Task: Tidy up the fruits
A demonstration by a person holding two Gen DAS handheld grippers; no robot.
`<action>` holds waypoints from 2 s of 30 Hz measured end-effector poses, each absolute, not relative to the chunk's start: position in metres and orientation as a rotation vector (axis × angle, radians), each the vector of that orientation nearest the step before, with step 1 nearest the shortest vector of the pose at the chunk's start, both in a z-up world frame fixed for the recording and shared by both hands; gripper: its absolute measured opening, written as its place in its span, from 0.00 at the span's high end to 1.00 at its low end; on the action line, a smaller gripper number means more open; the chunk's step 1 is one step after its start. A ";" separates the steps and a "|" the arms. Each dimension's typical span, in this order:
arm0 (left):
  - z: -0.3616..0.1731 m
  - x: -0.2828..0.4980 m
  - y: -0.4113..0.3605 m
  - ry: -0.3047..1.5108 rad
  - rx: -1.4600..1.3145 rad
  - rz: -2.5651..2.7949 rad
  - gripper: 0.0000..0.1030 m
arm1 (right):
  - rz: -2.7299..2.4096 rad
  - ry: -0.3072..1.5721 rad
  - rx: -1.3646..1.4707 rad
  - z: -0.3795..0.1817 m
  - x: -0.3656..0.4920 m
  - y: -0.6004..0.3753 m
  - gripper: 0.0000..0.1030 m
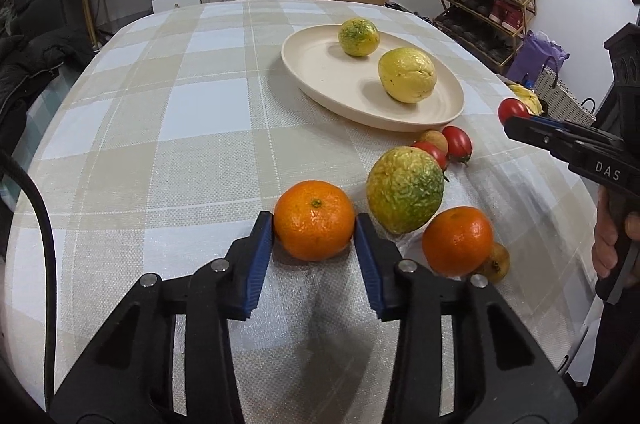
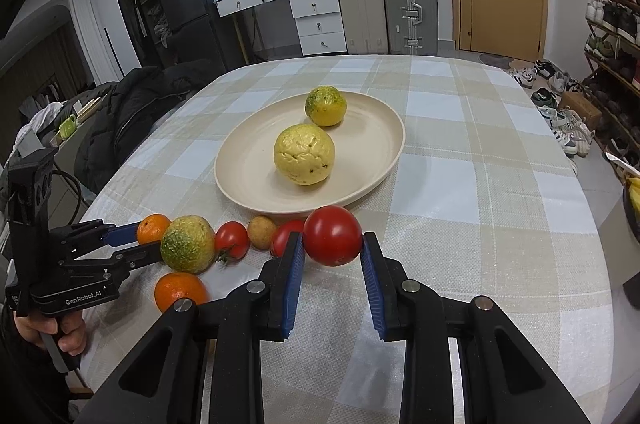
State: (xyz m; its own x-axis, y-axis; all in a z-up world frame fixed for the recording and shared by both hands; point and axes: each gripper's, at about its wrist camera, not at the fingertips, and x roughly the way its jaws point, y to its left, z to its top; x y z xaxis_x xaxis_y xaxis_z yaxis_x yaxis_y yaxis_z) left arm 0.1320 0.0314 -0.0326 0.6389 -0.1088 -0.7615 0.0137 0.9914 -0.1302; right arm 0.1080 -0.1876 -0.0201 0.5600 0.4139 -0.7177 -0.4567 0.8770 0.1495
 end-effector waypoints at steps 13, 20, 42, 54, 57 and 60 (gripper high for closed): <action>-0.025 0.126 0.035 0.830 -0.123 -0.062 0.63 | 0.519 0.830 -0.061 -0.021 0.108 -0.186 0.71; -0.015 0.120 0.035 0.783 -0.115 -0.058 0.63 | 0.520 0.826 -0.061 -0.022 0.108 -0.185 0.71; -0.001 0.116 0.031 0.716 -0.117 -0.047 0.63 | 0.527 0.810 -0.024 -0.018 0.105 -0.189 0.71; 0.011 0.131 0.021 0.698 -0.109 -0.065 0.63 | 0.546 0.803 0.036 -0.010 0.114 -0.196 0.71; 0.013 0.137 0.017 0.699 -0.109 -0.072 0.63 | 0.544 0.803 0.062 -0.008 0.118 -0.198 0.71; 0.015 0.144 0.012 0.700 -0.099 -0.076 0.63 | 0.523 0.806 0.043 -0.008 0.121 -0.196 0.71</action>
State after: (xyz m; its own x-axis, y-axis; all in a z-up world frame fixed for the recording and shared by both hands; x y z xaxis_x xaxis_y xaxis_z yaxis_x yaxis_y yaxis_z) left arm 0.1439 0.0121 0.0150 0.7621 -0.1030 -0.6392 0.0363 0.9925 -0.1167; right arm 0.1209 -0.1960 -0.0079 0.5726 0.4622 -0.6771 -0.4301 0.8725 0.2318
